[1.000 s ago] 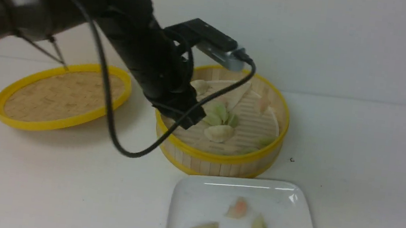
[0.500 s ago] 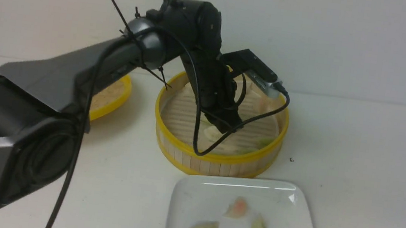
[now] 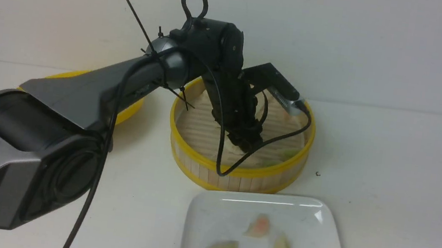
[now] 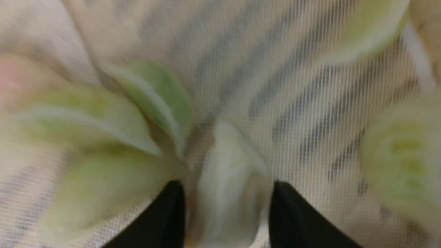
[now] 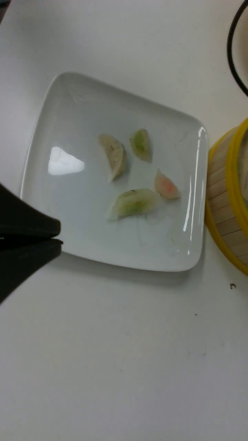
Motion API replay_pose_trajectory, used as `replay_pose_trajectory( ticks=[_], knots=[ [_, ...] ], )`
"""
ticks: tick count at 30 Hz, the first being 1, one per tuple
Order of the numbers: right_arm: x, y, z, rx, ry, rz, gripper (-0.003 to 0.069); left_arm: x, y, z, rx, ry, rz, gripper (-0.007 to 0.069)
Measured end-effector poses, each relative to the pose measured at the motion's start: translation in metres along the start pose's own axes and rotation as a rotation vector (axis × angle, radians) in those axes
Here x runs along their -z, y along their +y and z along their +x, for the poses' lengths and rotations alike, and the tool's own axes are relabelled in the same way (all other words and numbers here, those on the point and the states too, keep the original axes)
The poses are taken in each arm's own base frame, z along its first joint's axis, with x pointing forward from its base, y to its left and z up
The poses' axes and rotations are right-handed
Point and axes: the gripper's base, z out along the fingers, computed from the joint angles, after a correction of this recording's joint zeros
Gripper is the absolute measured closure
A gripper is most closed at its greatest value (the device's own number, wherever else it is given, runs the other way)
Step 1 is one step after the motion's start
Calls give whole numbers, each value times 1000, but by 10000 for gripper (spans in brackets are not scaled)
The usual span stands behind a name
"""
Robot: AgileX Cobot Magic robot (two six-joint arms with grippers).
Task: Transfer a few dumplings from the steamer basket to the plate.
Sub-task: Use the left arm to grab a dumpling from the steamer, then use the left arm to put the dumpling into the plate
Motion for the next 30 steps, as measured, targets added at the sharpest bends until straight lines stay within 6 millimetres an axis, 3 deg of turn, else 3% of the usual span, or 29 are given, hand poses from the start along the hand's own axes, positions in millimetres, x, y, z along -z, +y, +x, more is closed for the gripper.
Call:
replay_pose_trajectory(
  ticks=[3,8,12,16,19,21,23,24,26,30],
  knots=[
    [0,0,0,0,0,0,673,5,-1,0,23,33,18,400],
    [0,0,0,0,0,0,673,16,-2,-4,59,55,31,399],
    [0,0,1,0,8,-1,673,50,-3,-16,99,-21,-2,399],
    [0,0,2,0,24,-4,673,139,-17,-22,151,-169,-51,399],
    [0,0,2,0,27,-5,673,176,-32,-6,175,-181,-45,399],
    [0,0,3,0,29,-5,673,190,-42,8,182,-165,-37,399],
    [0,0,3,0,30,-5,673,179,-55,39,209,-57,11,399],
    [0,0,3,0,30,-5,673,180,-57,41,211,-54,14,399],
    [0,0,3,0,30,-5,673,149,-68,73,248,89,89,399],
    [0,0,2,0,19,-3,673,111,-75,95,266,187,158,399]
  ],
)
